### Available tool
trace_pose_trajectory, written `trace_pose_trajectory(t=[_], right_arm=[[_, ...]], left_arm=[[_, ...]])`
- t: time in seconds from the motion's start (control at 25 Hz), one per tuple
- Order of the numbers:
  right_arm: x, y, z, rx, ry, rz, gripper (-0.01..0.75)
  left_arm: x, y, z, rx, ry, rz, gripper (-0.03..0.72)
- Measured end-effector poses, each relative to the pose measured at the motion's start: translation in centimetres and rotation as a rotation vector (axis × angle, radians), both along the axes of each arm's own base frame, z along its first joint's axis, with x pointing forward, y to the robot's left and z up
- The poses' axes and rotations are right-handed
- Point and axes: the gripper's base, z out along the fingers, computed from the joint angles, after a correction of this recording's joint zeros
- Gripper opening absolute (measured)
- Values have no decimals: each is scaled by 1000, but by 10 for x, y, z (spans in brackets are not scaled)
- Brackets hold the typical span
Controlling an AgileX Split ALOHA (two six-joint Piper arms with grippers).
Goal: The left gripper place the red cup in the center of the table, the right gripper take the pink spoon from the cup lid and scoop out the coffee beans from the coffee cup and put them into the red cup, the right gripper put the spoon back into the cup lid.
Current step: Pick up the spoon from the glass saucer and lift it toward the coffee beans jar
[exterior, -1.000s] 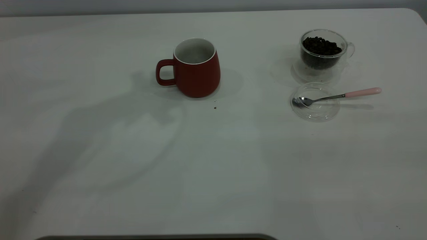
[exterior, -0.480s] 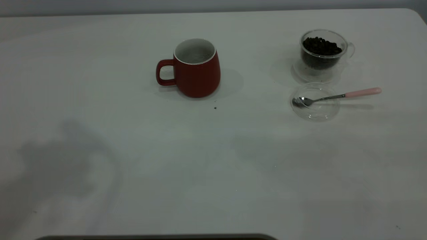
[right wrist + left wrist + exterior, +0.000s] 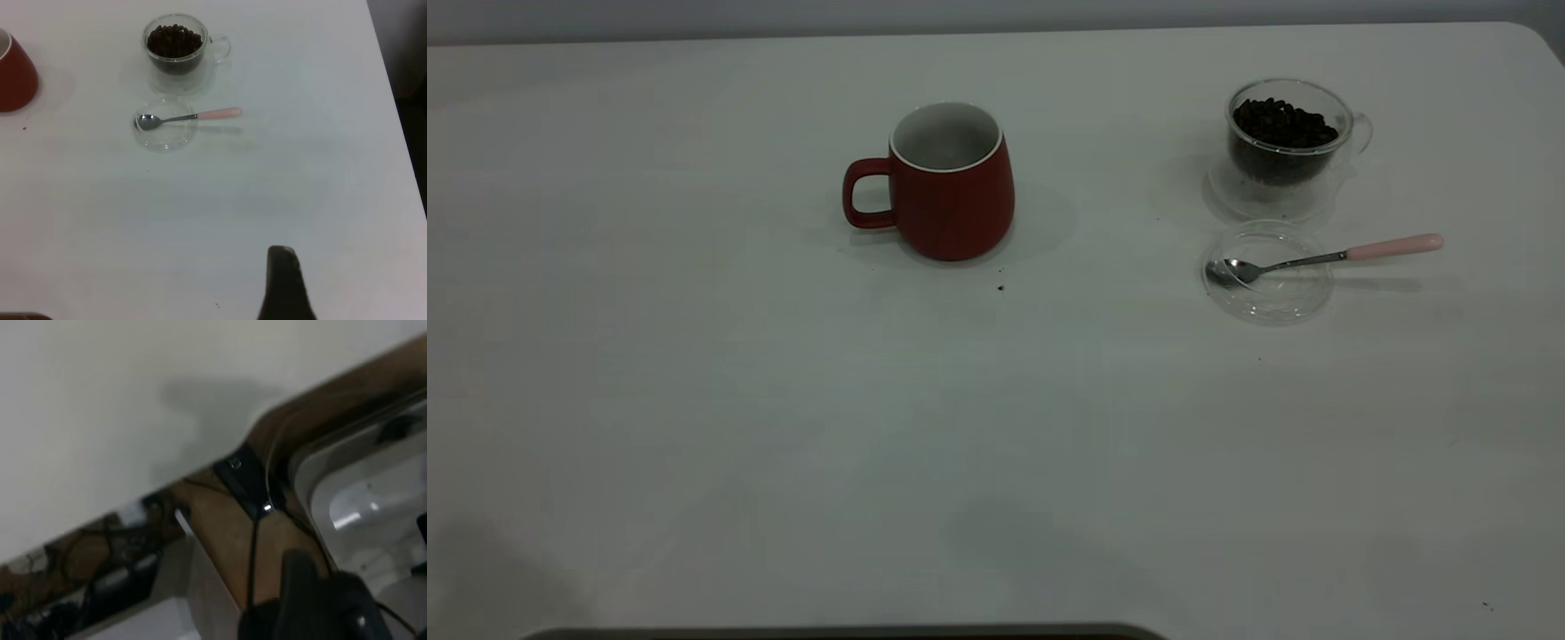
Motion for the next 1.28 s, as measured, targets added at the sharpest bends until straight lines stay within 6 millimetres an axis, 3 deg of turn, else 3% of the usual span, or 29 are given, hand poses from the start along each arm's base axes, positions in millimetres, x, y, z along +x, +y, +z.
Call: trace_pose_trajectory(t=[0.28,0.96,1.28], right_arm=[[0,0,0,0,0,0,560],[0,0,0,0,0,0,560],[0,0,0,0,0,0,560]], left_arm=[[-43,12,-25,-49,-95,13,505],[-104,30,-10,-252,-527,113,505],[-118,32,-10,-219,-642,321,505]])
